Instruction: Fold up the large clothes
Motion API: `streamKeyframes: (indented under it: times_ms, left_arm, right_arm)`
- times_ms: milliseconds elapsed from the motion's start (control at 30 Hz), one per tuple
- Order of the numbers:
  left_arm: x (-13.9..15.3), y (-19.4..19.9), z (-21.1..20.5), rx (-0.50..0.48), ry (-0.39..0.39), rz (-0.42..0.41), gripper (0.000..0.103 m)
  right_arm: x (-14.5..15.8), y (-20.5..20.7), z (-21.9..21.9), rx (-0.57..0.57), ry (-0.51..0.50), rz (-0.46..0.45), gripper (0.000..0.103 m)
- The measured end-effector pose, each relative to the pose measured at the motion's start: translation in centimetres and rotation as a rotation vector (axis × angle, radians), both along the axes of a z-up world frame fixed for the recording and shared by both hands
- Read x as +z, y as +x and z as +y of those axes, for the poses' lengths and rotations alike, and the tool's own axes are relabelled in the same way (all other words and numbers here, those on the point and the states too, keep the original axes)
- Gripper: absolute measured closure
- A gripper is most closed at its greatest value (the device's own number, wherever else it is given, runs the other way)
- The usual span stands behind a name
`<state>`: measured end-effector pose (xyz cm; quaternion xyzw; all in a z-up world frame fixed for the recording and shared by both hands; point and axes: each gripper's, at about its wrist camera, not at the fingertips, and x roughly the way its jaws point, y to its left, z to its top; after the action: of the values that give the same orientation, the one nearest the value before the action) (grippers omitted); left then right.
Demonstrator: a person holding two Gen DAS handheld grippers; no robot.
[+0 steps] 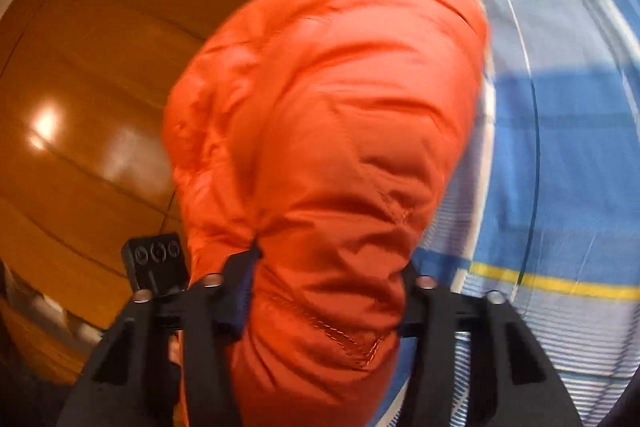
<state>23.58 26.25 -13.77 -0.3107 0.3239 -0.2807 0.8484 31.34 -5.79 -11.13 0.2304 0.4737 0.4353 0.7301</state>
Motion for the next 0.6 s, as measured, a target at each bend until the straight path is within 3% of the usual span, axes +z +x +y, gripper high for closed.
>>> streamKeyframes:
  times_ms: [200,333,400,500,600]
  left_arm:
    - [4.5,2.7,-6.3,-0.138,-0.001,-0.118,0.053]
    - [4.5,6.4,-12.3,-0.218,0.051,-0.100,0.053]
    - [3.3,8.2,-14.8,-0.230,0.110,-0.053,0.053]
    - [0.5,10.7,-19.2,-0.231,0.291,0.052,0.052]
    - [-0.2,11.1,-21.7,-0.225,0.416,0.056,0.046]
  right_arm:
    - [6.1,-0.2,-6.2,-0.054,-0.013,-0.165,0.062]
    - [7.7,0.2,-11.9,-0.129,-0.080,-0.191,0.062]
    - [6.6,0.2,-14.4,-0.167,-0.157,-0.163,0.062]
    - [2.6,1.8,-16.1,-0.211,-0.301,-0.064,0.061]
    - [-0.3,2.1,-16.9,-0.253,-0.337,-0.011,0.055]
